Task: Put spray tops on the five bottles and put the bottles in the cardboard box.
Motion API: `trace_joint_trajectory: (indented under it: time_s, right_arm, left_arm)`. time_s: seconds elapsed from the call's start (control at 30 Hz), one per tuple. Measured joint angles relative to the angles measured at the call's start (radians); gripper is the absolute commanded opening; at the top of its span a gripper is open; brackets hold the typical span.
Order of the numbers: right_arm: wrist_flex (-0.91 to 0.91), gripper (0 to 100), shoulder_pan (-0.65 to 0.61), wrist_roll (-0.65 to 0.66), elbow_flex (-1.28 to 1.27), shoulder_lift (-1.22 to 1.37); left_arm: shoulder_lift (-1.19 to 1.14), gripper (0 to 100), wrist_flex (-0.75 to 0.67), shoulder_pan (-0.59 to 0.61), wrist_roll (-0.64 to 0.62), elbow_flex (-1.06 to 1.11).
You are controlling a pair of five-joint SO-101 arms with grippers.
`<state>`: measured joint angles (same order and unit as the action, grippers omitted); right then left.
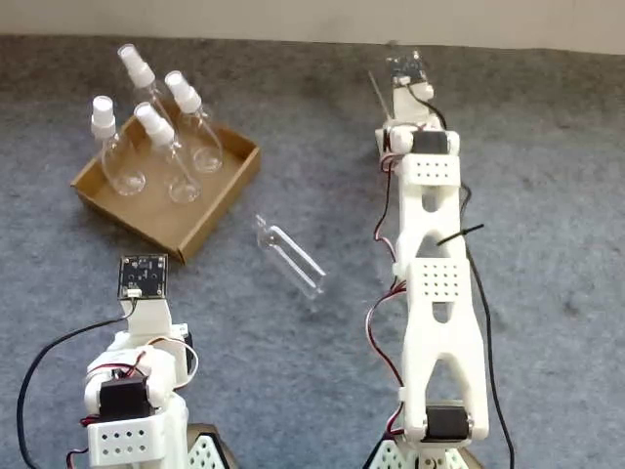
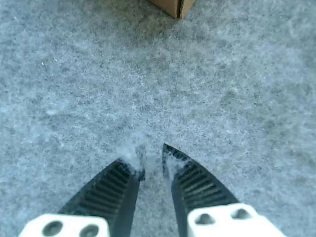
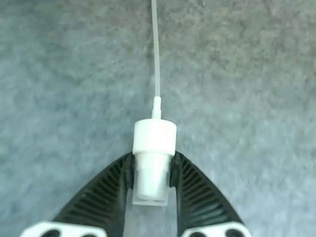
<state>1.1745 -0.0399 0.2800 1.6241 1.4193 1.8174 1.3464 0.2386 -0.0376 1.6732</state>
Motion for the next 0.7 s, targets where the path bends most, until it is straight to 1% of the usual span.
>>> trace_joint_trajectory:
  time_s: [0.27, 0.57, 0.7]
  right_arm:
    - [0.241, 0.7, 0.003, 0.005, 0.0, -0.226]
    - [0.554, 0.9, 0.002, 0.327, 0.002, -0.477]
    - [0.572, 0.9, 0.002, 0.397, 0.002, -0.592]
  left_arm:
    - [0.0, 1, 0.0, 0.0, 0.0, 0.0]
    - [0.0, 1, 0.0, 0.0, 0.0, 0.0]
    - [0.0, 1, 0.0, 0.0, 0.0, 0.0]
